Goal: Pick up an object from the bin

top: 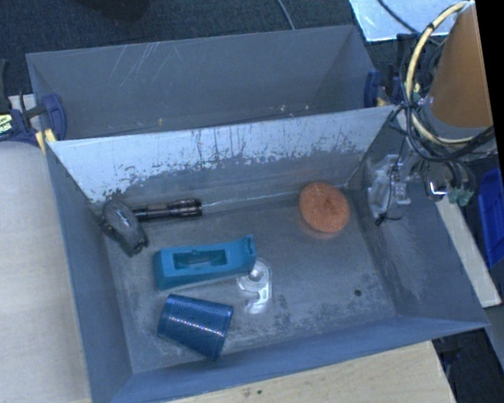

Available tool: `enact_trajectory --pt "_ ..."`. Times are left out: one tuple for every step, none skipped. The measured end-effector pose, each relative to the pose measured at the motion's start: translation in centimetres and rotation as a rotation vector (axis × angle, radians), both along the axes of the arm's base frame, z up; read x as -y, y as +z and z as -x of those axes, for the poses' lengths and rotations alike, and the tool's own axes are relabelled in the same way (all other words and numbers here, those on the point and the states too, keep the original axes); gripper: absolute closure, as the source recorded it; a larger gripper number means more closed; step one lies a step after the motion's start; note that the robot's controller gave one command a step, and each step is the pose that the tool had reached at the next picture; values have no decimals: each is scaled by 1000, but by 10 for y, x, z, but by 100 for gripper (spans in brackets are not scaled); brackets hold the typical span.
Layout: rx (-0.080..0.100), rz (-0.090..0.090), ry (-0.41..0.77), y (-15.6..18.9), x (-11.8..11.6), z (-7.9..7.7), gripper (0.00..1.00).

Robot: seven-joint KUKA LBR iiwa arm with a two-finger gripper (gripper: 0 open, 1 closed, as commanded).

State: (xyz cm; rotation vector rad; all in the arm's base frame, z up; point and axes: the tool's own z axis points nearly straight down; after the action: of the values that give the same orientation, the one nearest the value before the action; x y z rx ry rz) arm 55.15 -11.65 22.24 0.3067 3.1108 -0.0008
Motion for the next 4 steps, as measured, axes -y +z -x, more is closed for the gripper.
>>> enact_trajectory --pt "4 3 36 -105 10 -3 100" --pt "27 2 -18 -45 -72 21 100" --pt "-10 5 0 -150 3 15 100" --pt "6 6 56 -132 -1 12 100"
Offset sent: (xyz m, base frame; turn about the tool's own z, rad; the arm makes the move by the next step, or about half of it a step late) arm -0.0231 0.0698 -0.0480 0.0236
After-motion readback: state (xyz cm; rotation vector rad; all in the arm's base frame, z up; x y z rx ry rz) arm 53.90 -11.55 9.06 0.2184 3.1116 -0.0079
